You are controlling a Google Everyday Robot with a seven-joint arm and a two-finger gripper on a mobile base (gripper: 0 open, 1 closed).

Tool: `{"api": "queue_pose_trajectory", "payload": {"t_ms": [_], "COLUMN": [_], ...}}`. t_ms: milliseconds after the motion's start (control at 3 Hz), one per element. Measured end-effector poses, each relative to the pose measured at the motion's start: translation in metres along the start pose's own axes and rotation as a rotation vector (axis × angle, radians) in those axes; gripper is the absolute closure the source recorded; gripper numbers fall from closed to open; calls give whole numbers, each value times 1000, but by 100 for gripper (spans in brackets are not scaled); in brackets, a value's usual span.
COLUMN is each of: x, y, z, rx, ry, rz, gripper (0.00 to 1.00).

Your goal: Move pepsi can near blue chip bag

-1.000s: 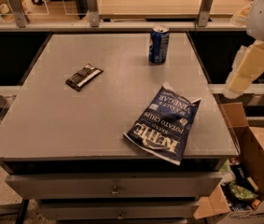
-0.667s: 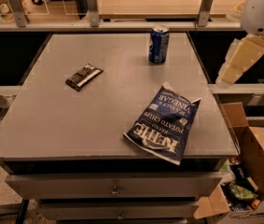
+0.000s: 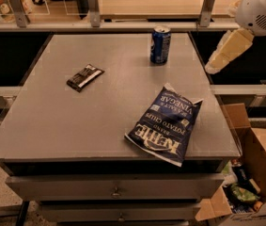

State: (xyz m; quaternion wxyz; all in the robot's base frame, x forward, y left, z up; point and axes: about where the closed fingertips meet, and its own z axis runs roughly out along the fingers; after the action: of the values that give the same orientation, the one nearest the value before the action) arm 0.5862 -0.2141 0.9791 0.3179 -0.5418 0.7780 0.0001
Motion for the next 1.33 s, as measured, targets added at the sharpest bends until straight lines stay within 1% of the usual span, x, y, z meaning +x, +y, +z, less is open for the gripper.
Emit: {"api": "queue_pose_trajectory", "payload": {"t_ms": [333, 667, 1000, 1333], "x": [-11, -27, -27, -31], "y": [-21, -46, -46, -49], "z": [25, 58, 58, 69], "rx": [22, 53, 53, 64], "ry": [-88, -165, -165, -205], "rz": [58, 128, 128, 147], "gripper": [0, 0, 0, 0]}}
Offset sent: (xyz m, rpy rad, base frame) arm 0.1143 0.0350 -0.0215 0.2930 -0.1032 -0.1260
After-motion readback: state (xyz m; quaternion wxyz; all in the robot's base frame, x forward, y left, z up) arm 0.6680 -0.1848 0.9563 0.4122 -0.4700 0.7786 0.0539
